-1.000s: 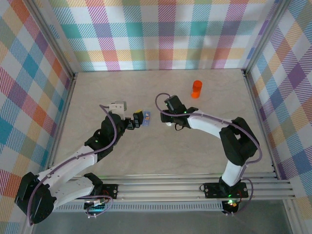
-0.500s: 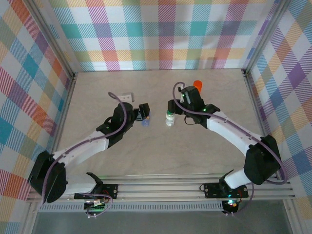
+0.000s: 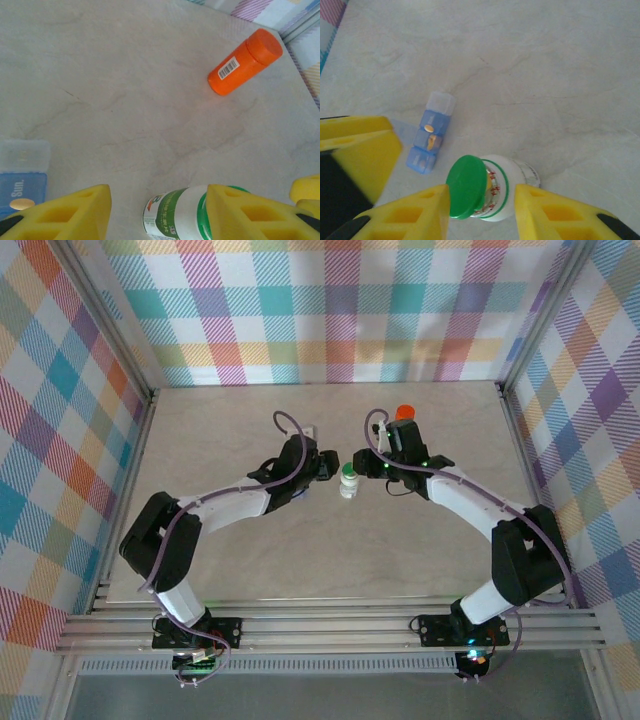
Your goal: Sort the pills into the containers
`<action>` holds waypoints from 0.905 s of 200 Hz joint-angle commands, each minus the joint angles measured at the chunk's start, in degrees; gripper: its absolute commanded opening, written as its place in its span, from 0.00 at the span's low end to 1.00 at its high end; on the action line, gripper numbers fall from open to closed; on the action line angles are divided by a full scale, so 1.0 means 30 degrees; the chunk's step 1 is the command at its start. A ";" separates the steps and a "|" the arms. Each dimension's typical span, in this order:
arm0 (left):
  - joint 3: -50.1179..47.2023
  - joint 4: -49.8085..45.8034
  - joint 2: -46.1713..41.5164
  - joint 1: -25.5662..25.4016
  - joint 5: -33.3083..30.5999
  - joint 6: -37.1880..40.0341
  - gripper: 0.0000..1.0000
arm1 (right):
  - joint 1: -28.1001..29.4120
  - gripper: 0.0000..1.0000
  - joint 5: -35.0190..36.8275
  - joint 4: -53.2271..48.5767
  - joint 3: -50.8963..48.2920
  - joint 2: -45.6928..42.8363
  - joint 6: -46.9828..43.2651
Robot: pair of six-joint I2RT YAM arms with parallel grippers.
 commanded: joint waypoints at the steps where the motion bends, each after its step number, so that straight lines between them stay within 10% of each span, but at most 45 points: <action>1: 0.0646 0.0077 0.0386 -0.0259 0.0408 -0.0207 0.51 | -0.0039 0.39 -0.0941 0.1519 -0.0370 0.0172 -0.0613; 181: 0.0069 0.1409 0.1961 -0.0849 0.1124 -0.1019 0.46 | -0.0278 0.40 -0.1021 0.6973 -0.4362 0.1366 -0.2834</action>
